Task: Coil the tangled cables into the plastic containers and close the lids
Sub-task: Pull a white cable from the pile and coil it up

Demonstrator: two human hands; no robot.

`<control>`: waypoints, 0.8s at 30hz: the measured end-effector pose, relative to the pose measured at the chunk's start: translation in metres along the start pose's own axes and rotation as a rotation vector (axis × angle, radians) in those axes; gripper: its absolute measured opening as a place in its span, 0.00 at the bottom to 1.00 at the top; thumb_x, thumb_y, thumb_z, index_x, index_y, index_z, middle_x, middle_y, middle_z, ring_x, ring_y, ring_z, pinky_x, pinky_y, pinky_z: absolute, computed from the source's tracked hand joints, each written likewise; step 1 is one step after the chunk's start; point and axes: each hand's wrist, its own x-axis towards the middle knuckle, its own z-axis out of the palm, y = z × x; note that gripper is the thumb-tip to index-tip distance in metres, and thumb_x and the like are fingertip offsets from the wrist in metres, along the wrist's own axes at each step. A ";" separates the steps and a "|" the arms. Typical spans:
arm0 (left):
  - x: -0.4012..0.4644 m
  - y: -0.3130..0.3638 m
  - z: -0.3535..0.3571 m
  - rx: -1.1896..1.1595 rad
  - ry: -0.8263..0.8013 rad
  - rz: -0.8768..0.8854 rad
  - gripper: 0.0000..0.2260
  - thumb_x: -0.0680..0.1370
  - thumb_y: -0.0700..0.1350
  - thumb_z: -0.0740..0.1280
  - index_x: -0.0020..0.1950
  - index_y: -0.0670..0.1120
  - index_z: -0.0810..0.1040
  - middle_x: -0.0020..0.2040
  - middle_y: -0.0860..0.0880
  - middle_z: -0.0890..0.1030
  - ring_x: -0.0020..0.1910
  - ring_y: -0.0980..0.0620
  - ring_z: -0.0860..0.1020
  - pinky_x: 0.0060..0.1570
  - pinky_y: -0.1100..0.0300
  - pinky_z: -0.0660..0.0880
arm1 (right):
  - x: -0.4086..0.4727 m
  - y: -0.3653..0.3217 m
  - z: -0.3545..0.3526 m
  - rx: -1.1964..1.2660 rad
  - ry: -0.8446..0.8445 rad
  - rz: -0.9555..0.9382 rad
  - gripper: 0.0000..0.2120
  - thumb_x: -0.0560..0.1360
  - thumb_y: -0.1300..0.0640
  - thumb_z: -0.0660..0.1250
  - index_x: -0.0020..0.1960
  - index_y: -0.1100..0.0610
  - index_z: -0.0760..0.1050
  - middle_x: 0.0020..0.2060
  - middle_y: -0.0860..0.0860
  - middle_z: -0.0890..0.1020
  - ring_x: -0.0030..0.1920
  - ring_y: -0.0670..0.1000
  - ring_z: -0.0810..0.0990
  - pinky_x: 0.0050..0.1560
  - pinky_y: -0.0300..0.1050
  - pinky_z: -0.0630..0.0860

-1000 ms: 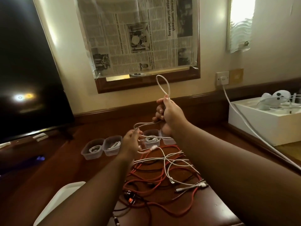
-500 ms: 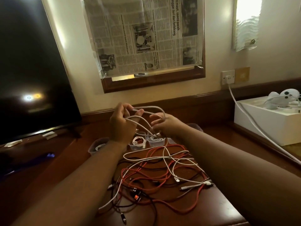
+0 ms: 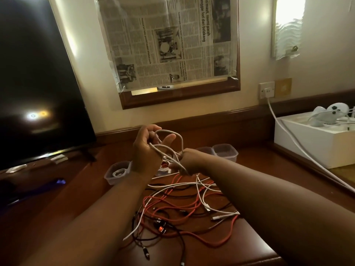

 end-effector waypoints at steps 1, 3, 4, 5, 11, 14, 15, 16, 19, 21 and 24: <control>0.000 -0.001 0.000 -0.012 0.027 -0.029 0.14 0.72 0.44 0.75 0.52 0.53 0.73 0.34 0.56 0.72 0.33 0.60 0.74 0.37 0.67 0.76 | -0.002 -0.002 -0.001 0.001 0.038 0.009 0.11 0.81 0.53 0.63 0.47 0.59 0.79 0.41 0.56 0.80 0.40 0.53 0.79 0.44 0.46 0.78; 0.001 -0.003 -0.001 -0.042 0.067 -0.109 0.15 0.73 0.42 0.75 0.55 0.49 0.73 0.38 0.54 0.74 0.36 0.61 0.76 0.38 0.67 0.76 | -0.005 -0.007 -0.006 0.163 0.105 0.023 0.15 0.83 0.50 0.58 0.42 0.56 0.74 0.36 0.52 0.75 0.34 0.49 0.72 0.36 0.42 0.70; 0.000 -0.004 -0.001 -0.062 0.070 -0.174 0.16 0.74 0.42 0.74 0.58 0.48 0.73 0.42 0.53 0.76 0.38 0.61 0.78 0.39 0.67 0.76 | -0.006 -0.008 -0.010 0.301 0.119 0.035 0.16 0.83 0.48 0.57 0.42 0.55 0.73 0.35 0.52 0.73 0.33 0.48 0.70 0.34 0.42 0.68; -0.002 -0.005 -0.001 -0.084 0.054 -0.271 0.17 0.75 0.43 0.74 0.60 0.48 0.72 0.45 0.52 0.78 0.41 0.62 0.79 0.41 0.67 0.77 | -0.007 -0.008 -0.015 0.438 0.133 0.052 0.17 0.83 0.46 0.57 0.43 0.56 0.73 0.34 0.51 0.72 0.31 0.48 0.69 0.32 0.41 0.67; -0.032 -0.015 0.019 -0.246 -0.308 -0.773 0.25 0.76 0.50 0.71 0.71 0.51 0.69 0.58 0.49 0.79 0.59 0.48 0.78 0.60 0.43 0.75 | -0.020 -0.017 -0.055 1.266 0.187 -0.001 0.17 0.82 0.46 0.58 0.39 0.54 0.69 0.28 0.47 0.66 0.25 0.46 0.62 0.30 0.40 0.64; -0.045 -0.021 0.042 -0.122 -0.427 -0.855 0.27 0.78 0.51 0.69 0.75 0.52 0.65 0.64 0.50 0.76 0.60 0.51 0.75 0.61 0.50 0.71 | -0.025 -0.024 -0.068 1.427 0.158 -0.098 0.19 0.83 0.44 0.55 0.37 0.53 0.66 0.24 0.46 0.67 0.23 0.45 0.61 0.30 0.41 0.64; -0.049 -0.022 0.048 -0.095 -0.475 -0.874 0.25 0.79 0.53 0.69 0.74 0.54 0.66 0.65 0.51 0.75 0.62 0.51 0.74 0.63 0.49 0.70 | -0.026 -0.026 -0.071 1.457 0.155 -0.131 0.19 0.84 0.45 0.54 0.37 0.53 0.66 0.23 0.46 0.67 0.22 0.45 0.61 0.30 0.42 0.64; -0.053 -0.026 0.053 -0.077 -0.526 -0.890 0.21 0.79 0.55 0.67 0.71 0.57 0.69 0.65 0.52 0.75 0.63 0.51 0.74 0.65 0.49 0.70 | -0.029 -0.028 -0.075 1.483 0.153 -0.169 0.20 0.84 0.45 0.53 0.37 0.53 0.65 0.23 0.46 0.66 0.22 0.45 0.60 0.31 0.42 0.63; -0.061 -0.029 0.065 -0.010 -0.626 -0.918 0.09 0.80 0.59 0.64 0.57 0.61 0.78 0.62 0.53 0.79 0.62 0.53 0.76 0.62 0.51 0.70 | -0.034 -0.027 -0.079 1.559 0.150 -0.257 0.23 0.84 0.44 0.52 0.33 0.53 0.64 0.24 0.47 0.62 0.22 0.46 0.58 0.32 0.43 0.61; -0.062 -0.029 0.069 0.002 -0.637 -0.936 0.08 0.81 0.57 0.62 0.53 0.58 0.79 0.57 0.52 0.81 0.57 0.54 0.77 0.59 0.53 0.71 | -0.037 -0.021 -0.081 1.602 0.169 -0.287 0.24 0.84 0.43 0.52 0.33 0.53 0.64 0.25 0.47 0.60 0.22 0.46 0.57 0.31 0.43 0.60; -0.062 -0.030 0.069 -0.028 -0.660 -0.963 0.12 0.83 0.51 0.59 0.55 0.49 0.80 0.47 0.48 0.78 0.47 0.52 0.76 0.50 0.56 0.74 | -0.040 -0.010 -0.083 1.619 0.210 -0.338 0.24 0.84 0.42 0.51 0.33 0.52 0.63 0.25 0.47 0.60 0.22 0.46 0.57 0.31 0.42 0.61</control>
